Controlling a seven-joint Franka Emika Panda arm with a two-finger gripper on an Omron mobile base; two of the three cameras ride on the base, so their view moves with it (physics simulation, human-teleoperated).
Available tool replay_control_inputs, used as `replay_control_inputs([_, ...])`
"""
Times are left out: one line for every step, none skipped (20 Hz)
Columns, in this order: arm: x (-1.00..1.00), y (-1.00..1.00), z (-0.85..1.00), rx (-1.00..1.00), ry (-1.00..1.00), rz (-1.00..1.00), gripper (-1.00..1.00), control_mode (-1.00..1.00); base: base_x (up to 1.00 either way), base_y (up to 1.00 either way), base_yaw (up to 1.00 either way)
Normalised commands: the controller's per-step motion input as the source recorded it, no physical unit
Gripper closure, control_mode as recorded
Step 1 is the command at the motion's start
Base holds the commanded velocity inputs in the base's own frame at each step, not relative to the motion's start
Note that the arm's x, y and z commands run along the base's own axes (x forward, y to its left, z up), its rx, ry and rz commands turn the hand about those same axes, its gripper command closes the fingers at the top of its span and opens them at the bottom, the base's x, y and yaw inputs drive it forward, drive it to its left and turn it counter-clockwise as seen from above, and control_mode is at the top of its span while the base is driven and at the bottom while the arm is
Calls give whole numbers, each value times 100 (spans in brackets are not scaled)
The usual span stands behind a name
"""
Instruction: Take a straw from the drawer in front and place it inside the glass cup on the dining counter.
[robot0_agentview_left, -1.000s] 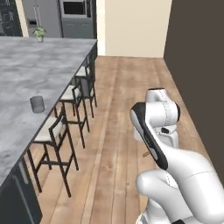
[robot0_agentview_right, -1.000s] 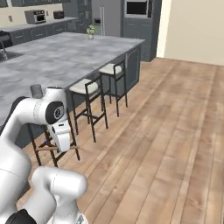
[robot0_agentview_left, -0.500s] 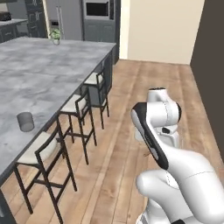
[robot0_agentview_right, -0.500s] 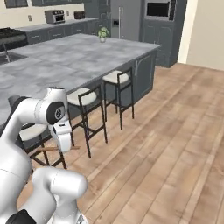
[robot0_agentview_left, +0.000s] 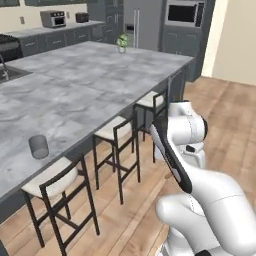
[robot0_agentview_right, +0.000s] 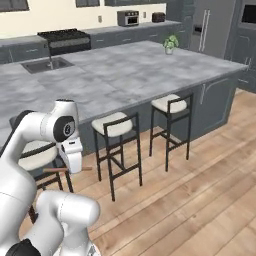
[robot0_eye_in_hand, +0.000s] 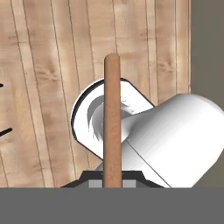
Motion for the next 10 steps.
replay_control_inputs([0, 0, 0, 0, 0, 0, 100, 100, 73, -66, 57])
replay_control_inputs([0, 0, 0, 0, 0, 0, 100, 100, 69, -69, 56])
replay_control_inputs([0, 0, 0, 0, 0, 0, 100, 100, 69, -69, 56])
replay_control_inputs([0, 0, 0, 0, 0, 0, 100, 100, 69, -69, 55])
replay_control_inputs([0, 0, 0, 0, 0, 0, 100, 100, 71, -61, 53])
replay_control_inputs([0, 0, 0, 0, 0, 0, 100, 100, 71, -54, 51])
replay_control_inputs([0, 0, 0, 0, 0, 0, 100, 100, 69, -38, 50])
replay_control_inputs([0, 0, 0, 0, 0, 0, 100, 100, 72, -30, 48])
replay_control_inputs([0, 0, 0, 0, 0, 0, 100, 100, 76, -22, 47])
replay_control_inputs([0, 0, 0, 0, 0, 0, 100, 100, 76, -10, 46])
